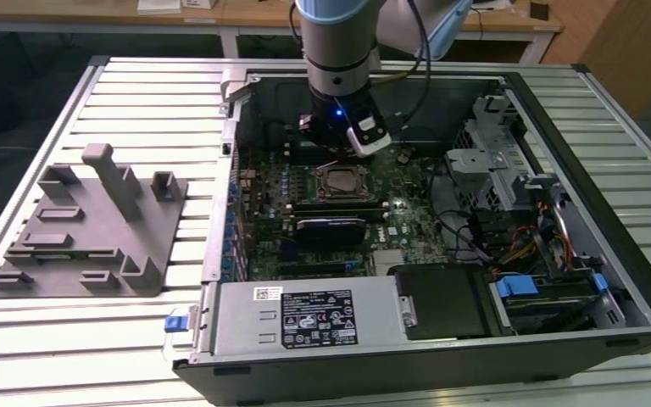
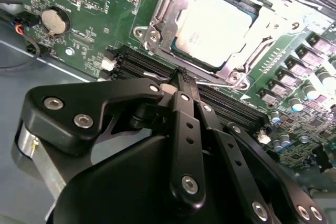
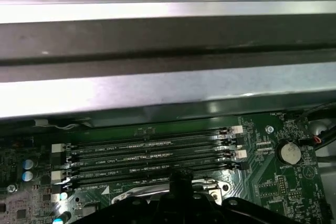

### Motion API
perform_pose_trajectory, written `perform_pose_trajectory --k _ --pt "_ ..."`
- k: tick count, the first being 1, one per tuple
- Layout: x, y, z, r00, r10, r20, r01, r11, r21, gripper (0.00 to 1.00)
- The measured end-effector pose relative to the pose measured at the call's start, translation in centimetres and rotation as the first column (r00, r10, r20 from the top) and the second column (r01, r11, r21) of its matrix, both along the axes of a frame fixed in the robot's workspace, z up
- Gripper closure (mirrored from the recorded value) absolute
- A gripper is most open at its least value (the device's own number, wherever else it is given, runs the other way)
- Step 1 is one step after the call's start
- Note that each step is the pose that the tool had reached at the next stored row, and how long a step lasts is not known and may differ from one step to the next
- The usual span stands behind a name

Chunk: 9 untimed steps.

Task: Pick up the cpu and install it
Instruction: 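Install the first cpu locking lever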

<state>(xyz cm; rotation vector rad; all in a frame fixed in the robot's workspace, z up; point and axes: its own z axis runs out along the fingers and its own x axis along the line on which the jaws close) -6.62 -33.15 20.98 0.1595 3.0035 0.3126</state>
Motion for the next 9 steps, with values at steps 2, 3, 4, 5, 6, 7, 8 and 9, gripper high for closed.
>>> perform_pose_trajectory --k 2,3,4,5,6,7,8,9 --pt "-0.17 0.01 -0.02 1.0000 0.000 0.0011 0.000 1.0000 0.0001 0.89" --pt "-0.20 0.01 -0.05 1.0000 0.000 0.0022 0.000 1.0000 0.0001 0.89" --pt "-0.23 0.01 -0.07 1.0000 0.000 0.0038 0.000 1.0000 0.0000 0.89" --pt "-0.27 0.02 -0.11 1.0000 -0.001 0.0061 0.001 1.0000 -0.0001 0.89" --pt "-0.30 0.03 -0.16 1.0000 -0.002 0.0086 0.002 1.0000 0.0000 0.89" --pt "-0.32 0.04 -0.20 0.9999 -0.003 0.0109 0.003 1.0000 0.0000 0.89" --pt "-0.34 0.04 -0.25 0.9999 -0.005 0.0135 0.005 1.0000 0.0000 0.89" --pt "-0.36 0.05 -0.30 0.9998 -0.008 0.0165 0.008 1.0000 -0.0001 0.89"
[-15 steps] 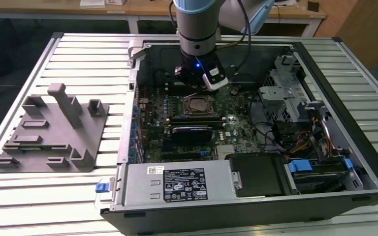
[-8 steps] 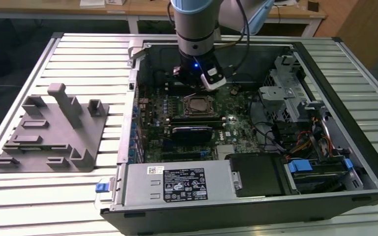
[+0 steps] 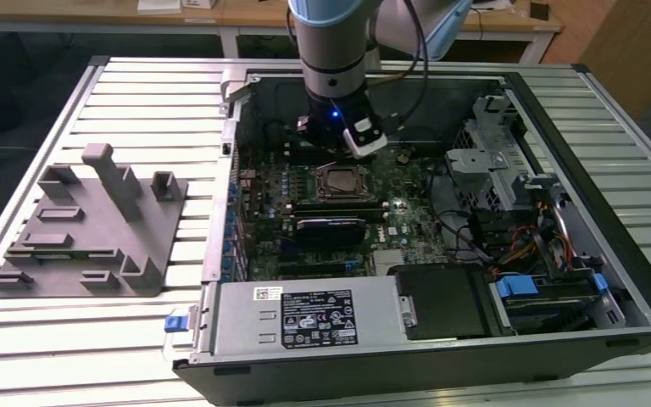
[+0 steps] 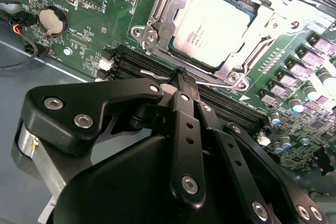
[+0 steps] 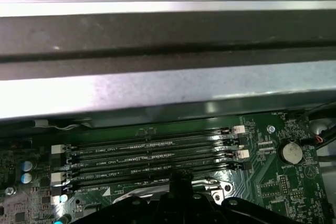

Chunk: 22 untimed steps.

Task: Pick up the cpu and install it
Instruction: 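Install the first cpu locking lever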

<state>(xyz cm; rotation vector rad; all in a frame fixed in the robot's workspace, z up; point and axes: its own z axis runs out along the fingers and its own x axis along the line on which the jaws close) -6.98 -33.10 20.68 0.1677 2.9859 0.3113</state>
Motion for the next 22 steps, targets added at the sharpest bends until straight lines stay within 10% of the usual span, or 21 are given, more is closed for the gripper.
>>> perform_pose_trajectory --k 22 --pt "-0.13 0.31 -0.40 0.9885 -0.151 0.0071 0.151 0.9885 0.0005 0.89"
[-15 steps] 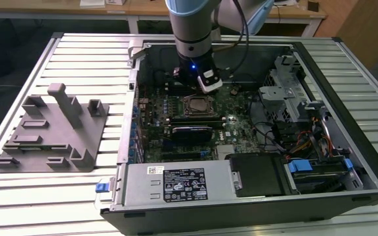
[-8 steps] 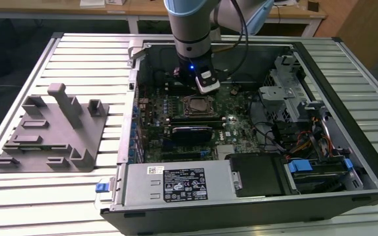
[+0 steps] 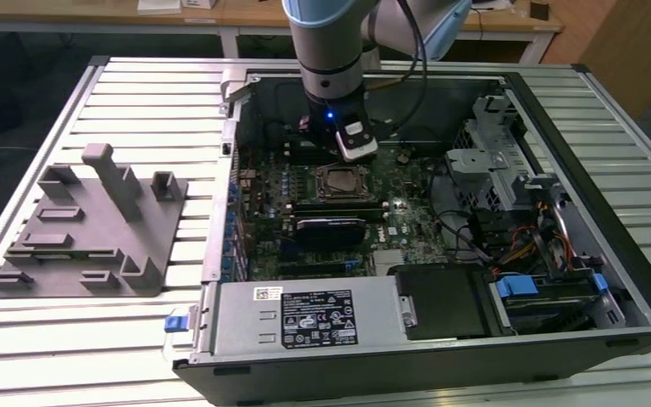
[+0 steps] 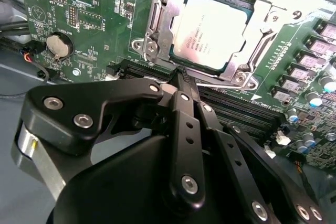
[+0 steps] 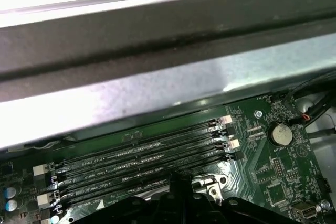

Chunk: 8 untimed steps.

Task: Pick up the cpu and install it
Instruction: 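Install the first cpu locking lever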

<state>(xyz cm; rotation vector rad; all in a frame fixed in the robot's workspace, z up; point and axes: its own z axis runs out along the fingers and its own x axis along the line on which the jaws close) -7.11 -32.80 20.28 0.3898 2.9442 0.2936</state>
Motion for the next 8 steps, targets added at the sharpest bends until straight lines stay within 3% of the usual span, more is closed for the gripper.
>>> perform_pose_trajectory --k 8 --pt "-0.07 0.34 0.00 1.0000 0.000 0.0000 0.000 1.0000 0.0007 0.89"
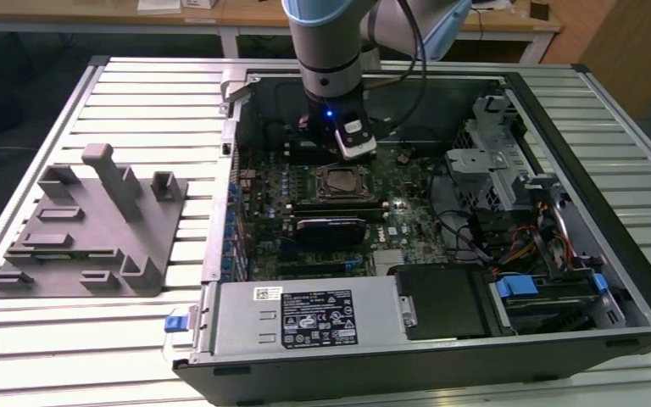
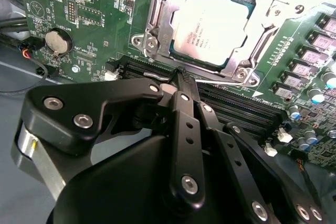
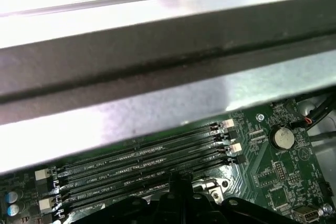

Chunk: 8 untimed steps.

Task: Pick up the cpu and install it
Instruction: 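Install the first cpu locking lever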

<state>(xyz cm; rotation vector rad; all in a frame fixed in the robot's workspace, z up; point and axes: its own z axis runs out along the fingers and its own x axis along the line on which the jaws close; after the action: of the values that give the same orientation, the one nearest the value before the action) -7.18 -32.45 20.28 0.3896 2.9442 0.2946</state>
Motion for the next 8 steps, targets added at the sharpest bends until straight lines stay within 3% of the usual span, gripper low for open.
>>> perform_pose_trajectory --k 8 --pt "-0.15 0.08 -0.02 1.0000 0.000 0.0012 0.000 1.0000 0.0060 0.89"
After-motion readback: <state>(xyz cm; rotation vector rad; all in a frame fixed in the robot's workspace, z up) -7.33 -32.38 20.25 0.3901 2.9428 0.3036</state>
